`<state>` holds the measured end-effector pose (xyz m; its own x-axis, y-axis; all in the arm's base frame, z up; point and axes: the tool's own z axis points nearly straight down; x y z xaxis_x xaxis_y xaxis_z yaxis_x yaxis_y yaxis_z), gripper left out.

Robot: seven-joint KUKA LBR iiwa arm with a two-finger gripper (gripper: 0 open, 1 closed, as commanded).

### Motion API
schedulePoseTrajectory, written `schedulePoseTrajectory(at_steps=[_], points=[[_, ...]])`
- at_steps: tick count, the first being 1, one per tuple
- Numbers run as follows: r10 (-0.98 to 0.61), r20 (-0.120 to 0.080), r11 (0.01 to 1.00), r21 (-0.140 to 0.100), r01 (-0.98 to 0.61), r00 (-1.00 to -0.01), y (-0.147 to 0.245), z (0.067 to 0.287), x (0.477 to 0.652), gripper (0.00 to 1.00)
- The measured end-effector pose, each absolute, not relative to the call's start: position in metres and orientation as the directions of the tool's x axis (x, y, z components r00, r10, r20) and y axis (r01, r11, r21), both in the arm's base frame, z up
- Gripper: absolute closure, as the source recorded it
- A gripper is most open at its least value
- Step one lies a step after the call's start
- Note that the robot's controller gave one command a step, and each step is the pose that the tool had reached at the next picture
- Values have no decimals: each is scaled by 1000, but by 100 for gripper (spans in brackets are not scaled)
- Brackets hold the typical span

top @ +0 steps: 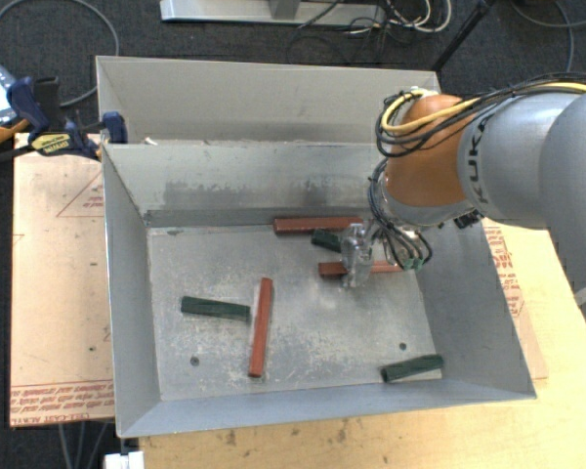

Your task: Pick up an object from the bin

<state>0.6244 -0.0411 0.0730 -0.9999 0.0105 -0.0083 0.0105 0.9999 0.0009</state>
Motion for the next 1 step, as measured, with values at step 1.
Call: schedulePoseTrajectory(at_steps=[1], points=[[16, -11, 1000, 0, 16, -1000, -38, 240, 579, 100]])
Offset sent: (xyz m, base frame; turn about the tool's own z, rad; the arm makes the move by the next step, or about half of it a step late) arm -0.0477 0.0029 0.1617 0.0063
